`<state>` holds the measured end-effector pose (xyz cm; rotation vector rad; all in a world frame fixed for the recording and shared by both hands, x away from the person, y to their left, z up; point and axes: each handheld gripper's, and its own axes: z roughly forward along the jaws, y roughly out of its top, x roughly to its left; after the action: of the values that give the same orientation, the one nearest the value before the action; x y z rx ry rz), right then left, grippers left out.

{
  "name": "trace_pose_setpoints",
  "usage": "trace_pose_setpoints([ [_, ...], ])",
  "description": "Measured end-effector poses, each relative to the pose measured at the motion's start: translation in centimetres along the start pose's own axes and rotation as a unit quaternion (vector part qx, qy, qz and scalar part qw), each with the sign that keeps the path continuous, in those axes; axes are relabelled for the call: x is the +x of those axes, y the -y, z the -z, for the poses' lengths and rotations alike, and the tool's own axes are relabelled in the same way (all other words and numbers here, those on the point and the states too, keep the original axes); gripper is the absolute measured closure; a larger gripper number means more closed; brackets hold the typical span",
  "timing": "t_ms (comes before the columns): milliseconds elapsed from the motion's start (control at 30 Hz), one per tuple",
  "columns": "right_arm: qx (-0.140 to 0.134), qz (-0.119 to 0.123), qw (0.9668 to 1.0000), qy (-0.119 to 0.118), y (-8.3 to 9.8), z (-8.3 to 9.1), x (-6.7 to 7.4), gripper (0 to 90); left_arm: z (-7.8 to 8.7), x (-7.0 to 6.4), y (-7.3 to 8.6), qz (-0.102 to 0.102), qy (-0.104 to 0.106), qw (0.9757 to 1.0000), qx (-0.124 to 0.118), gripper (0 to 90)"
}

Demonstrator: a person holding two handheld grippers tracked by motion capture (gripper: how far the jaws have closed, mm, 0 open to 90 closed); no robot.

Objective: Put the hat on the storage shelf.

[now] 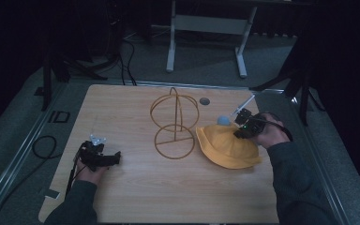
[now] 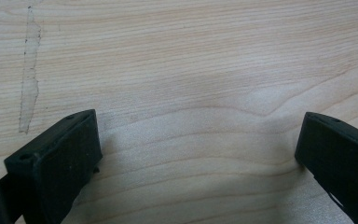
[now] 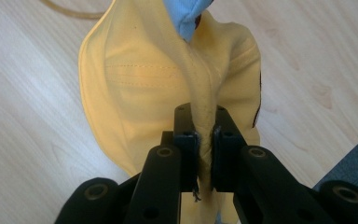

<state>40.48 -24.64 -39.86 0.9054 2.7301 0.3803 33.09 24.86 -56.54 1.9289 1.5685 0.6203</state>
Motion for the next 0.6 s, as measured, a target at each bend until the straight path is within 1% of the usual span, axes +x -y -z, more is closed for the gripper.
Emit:
trace_pose_setpoints([
  [33, 0.0, 0.0, 1.0, 0.0, 0.0, 0.0, 0.0, 83.5, 0.0, 0.0, 0.0, 0.0, 0.0, 1.0, 0.0, 0.2],
  [67, -0.016, -0.005, 0.9998, 0.008, 0.2, 0.4, -0.2, 83.7, 0.0, 0.0, 0.0, 0.001, 0.0, 1.0, -0.001, 0.2],
  [100, -0.016, -0.005, 0.9998, 0.008, 0.2, 0.4, -0.2, 83.7, 0.0, 0.0, 0.0, 0.001, 0.0, 1.0, -0.001, 0.2],
  [133, -0.033, -0.015, 0.9993, 0.011, 0.4, 0.7, -0.4, 83.8, 0.0, 0.0, 0.0, 0.0, 0.0, 1.0, 0.0, 0.2],
  [200, -0.051, -0.02, 0.9984, 0.016, 0.6, 1.1, -0.5, 83.8, 0.0, 0.0, 0.0, 0.0, 0.0, 1.0, 0.0, 0.2],
  [233, -0.051, -0.02, 0.9984, 0.016, 0.6, 1.1, -0.5, 83.8, 0.0, 0.0, 0.0, 0.0, 0.0, 1.0, 0.0, 0.3],
  [267, -0.067, -0.026, 0.9972, 0.02, 0.8, 1.4, -0.7, 83.9, 0.0, 0.0, 0.0, 0.0, 0.0, 1.0, 0.0, 0.2],
  [300, -0.076, -0.031, 0.9964, 0.024, 0.9, 1.6, -0.8, 83.9, 0.0, 0.0, 0.0, 0.0, 0.0, 1.0, 0.0, 0.2],
  [367, -0.091, -0.035, 0.9948, 0.028, 1.1, 1.9, -1.0, 83.9, 0.0, 0.0, 0.0, 0.0, 0.0, 1.0, 0.0, 0.2],
  [400, -0.099, -0.042, 0.9938, 0.031, 1.2, 2.1, -1.0, 83.9, 0.0, 0.0, 0.0, 0.0, 0.0, 1.0, 0.0, 0.2],
  [533, -0.128, -0.057, 0.9897, 0.03, 1.6, 2.4, -1.3, 84.0, 0.0, 0.0, 0.0, 0.0, 0.0, 1.0, 0.0, 0.2],
  [600, -0.14, -0.064, 0.9875, 0.034, 1.8, 2.6, -1.3, 84.0, 0.0, 0.0, 0.0, 0.0, 0.0, 1.0, 0.0, 0.2],
])
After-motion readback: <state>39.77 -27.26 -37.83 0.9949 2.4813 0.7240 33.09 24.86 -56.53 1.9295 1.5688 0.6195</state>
